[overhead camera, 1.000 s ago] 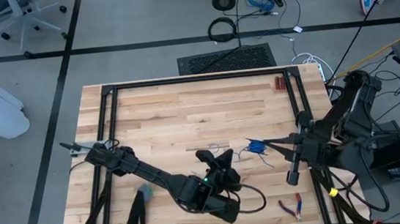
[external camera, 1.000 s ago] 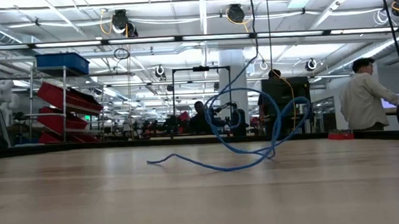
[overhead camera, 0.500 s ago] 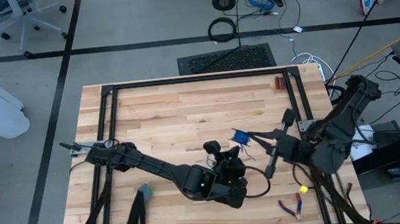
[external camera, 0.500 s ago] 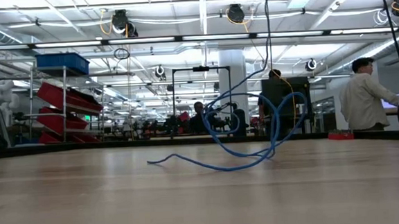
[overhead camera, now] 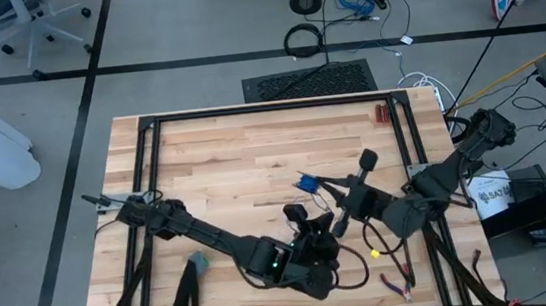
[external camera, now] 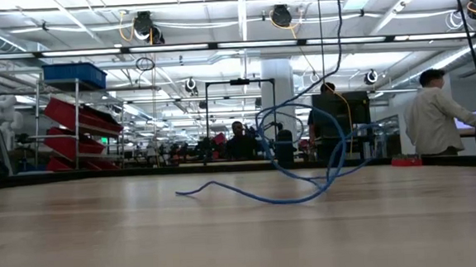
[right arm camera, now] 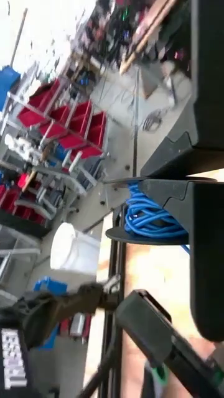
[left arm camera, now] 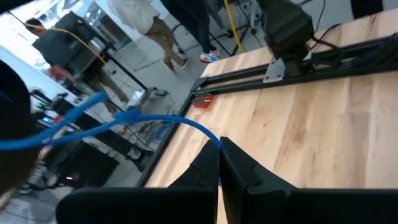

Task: Coil cords
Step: Coil the blue wire onto the black spool

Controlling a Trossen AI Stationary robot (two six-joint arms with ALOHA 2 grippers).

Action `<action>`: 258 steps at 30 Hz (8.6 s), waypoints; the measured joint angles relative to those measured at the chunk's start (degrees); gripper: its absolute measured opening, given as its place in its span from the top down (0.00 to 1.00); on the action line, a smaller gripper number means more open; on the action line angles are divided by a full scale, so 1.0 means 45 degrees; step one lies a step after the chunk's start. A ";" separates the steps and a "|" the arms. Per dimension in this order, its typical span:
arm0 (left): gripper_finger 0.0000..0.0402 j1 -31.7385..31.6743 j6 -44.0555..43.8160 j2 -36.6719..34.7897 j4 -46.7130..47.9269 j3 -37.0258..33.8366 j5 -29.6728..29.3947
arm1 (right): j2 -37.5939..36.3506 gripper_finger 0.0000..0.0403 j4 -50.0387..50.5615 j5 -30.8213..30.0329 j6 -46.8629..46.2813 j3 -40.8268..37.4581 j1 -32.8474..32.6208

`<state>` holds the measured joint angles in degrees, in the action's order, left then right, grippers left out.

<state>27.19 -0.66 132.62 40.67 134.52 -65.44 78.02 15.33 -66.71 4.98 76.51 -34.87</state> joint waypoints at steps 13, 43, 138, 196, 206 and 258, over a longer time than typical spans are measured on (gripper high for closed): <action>1.00 0.1361 0.0027 -0.1175 0.0601 0.0005 -0.2016 | -0.0199 1.00 0.1751 0.2627 -0.1082 0.0001 0.0239; 1.00 0.1911 0.1758 -0.1725 -0.0230 0.0005 -0.1809 | -0.1005 1.00 0.3125 0.6365 -0.2205 0.0009 -0.0001; 0.70 0.2138 -0.3298 -0.2265 0.0988 -0.2005 -0.0660 | -0.2511 1.00 0.0158 0.0745 0.1853 -0.0001 -0.3940; 0.54 0.1775 -0.4441 -0.1660 -0.2432 -0.3322 0.0440 | -0.2506 1.00 -0.0019 0.0838 0.2382 0.0004 -0.3936; 0.82 0.1535 -0.4349 -0.1434 -0.2150 -0.3317 -0.0046 | -0.2506 1.00 -0.0015 0.0838 0.2417 0.0004 -0.3936; 1.00 -0.0832 -0.0819 -0.1429 -0.5941 -0.3313 0.1408 | -0.1865 1.00 -0.0346 -0.0830 0.0911 0.0009 -0.2327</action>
<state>23.45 -4.34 126.19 13.93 119.61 -59.10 69.63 13.78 -70.44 9.09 76.55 -45.34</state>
